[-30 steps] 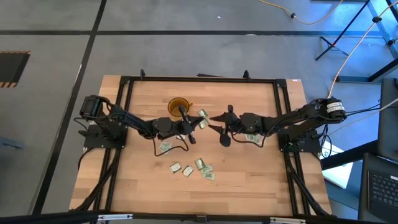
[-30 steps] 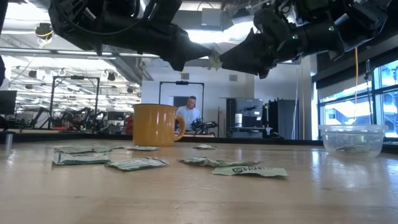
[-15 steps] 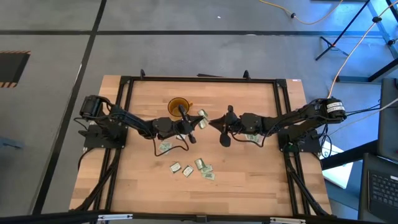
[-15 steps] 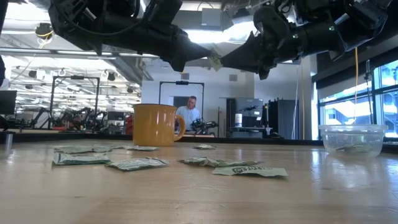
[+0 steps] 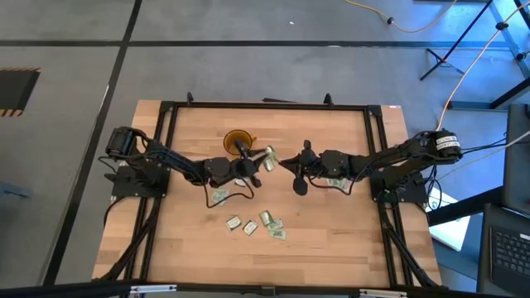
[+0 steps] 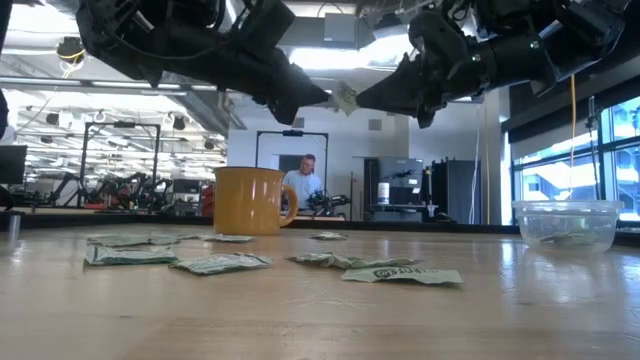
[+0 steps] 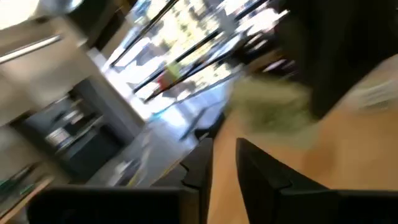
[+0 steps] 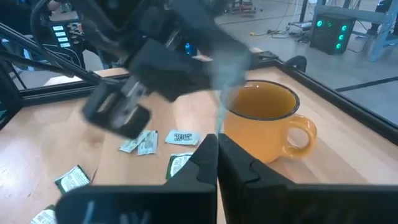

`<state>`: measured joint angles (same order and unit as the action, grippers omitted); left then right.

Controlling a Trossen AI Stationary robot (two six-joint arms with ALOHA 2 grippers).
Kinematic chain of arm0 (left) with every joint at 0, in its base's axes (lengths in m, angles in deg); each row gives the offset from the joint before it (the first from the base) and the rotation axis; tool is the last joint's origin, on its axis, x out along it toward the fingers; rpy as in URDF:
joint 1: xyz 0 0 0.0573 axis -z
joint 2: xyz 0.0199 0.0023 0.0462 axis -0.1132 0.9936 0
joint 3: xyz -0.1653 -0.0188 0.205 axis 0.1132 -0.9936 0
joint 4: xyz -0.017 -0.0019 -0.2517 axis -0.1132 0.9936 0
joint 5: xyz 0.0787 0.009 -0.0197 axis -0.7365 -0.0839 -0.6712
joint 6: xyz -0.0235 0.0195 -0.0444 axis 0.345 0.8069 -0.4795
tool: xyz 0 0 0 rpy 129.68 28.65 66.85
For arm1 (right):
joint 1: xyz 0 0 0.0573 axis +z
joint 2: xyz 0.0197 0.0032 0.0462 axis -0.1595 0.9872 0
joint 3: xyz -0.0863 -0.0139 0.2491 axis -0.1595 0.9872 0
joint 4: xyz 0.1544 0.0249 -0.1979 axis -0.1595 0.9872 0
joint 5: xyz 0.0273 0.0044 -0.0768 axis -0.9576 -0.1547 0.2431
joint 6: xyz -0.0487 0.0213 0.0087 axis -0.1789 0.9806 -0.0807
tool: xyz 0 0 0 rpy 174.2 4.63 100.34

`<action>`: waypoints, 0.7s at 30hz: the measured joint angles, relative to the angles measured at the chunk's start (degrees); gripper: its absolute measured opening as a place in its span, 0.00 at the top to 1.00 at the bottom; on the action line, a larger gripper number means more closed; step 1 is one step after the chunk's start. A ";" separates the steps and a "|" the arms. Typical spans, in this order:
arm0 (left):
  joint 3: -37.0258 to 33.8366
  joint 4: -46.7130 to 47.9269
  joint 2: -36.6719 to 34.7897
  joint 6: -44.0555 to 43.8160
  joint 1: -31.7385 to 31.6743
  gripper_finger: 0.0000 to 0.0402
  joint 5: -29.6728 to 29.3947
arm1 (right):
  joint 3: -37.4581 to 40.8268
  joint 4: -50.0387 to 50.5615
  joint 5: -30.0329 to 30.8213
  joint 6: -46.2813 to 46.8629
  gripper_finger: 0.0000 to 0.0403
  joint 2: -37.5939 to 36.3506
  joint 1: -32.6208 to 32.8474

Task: Pick and place items into bin
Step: Put the stevia packet into the transparent bin

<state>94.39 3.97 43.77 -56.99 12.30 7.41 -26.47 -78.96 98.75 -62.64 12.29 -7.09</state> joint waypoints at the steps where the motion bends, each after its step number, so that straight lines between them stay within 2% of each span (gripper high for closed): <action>1: 0.00 0.49 -0.47 0.58 0.49 0.81 -3.31 | 0.00 1.11 0.00 0.22 1.00 -0.60 0.00; 5: 0.00 3.68 -3.68 1.16 3.24 0.77 -14.26 | -0.06 10.64 -0.12 3.62 1.00 -5.66 0.01; 8: 0.00 9.58 -7.02 -2.40 5.50 0.76 -16.73 | -0.07 22.76 -3.54 9.51 1.00 -11.75 0.00; 10: 0.01 16.88 -9.59 -7.09 6.74 0.76 -15.89 | -0.07 31.96 -7.65 14.19 1.00 -16.59 -0.07; 13: 0.00 29.76 -13.89 -15.69 7.63 0.78 -10.89 | -0.63 46.84 -14.91 22.38 1.00 -24.15 -0.39; 16: 0.00 39.75 -17.97 -25.10 7.02 0.80 -2.25 | -2.10 60.87 -20.14 29.69 1.00 -30.62 -0.42; 21: 0.00 49.03 -21.55 -34.87 4.79 0.83 13.20 | -2.34 79.09 -22.22 39.95 1.00 -37.40 -0.39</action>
<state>94.39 52.99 22.22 -91.86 17.09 20.60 -28.81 0.13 76.53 -22.69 -25.11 -7.48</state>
